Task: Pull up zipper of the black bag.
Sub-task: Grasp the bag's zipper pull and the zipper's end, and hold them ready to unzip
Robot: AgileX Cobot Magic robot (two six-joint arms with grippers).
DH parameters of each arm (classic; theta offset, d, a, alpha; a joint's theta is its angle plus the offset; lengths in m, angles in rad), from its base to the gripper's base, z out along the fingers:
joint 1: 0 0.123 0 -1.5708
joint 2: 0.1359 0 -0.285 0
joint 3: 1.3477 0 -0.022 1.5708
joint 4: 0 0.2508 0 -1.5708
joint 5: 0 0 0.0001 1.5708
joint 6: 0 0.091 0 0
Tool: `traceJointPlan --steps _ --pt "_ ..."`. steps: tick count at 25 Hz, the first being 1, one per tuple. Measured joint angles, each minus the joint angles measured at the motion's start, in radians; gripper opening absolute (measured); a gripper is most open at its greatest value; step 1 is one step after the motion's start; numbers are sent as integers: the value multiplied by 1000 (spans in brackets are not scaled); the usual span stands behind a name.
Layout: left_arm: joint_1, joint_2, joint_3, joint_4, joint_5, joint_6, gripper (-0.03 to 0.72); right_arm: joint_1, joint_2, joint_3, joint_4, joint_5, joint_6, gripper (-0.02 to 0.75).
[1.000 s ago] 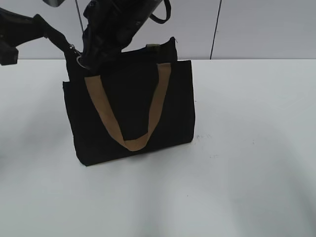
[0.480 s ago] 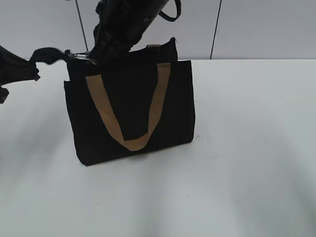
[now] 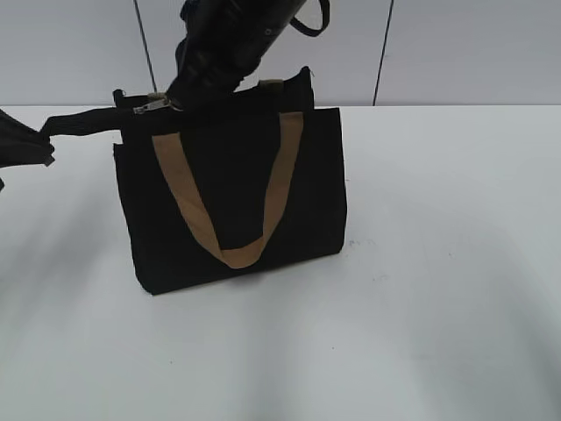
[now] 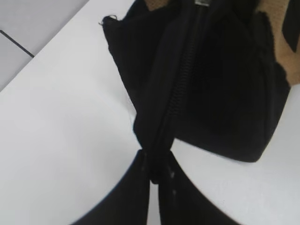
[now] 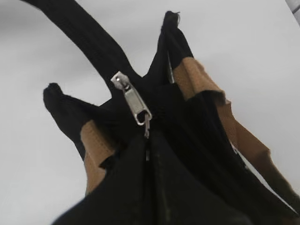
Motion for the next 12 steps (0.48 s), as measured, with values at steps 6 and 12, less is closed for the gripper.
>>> traceJointPlan --steps 6,12 --pt "0 0 0 10 0 -8 19 -33 0 0 1 22 1 -1" --pt "0 0 0 11 0 -9 19 -74 -1 0 6 53 9 -1"
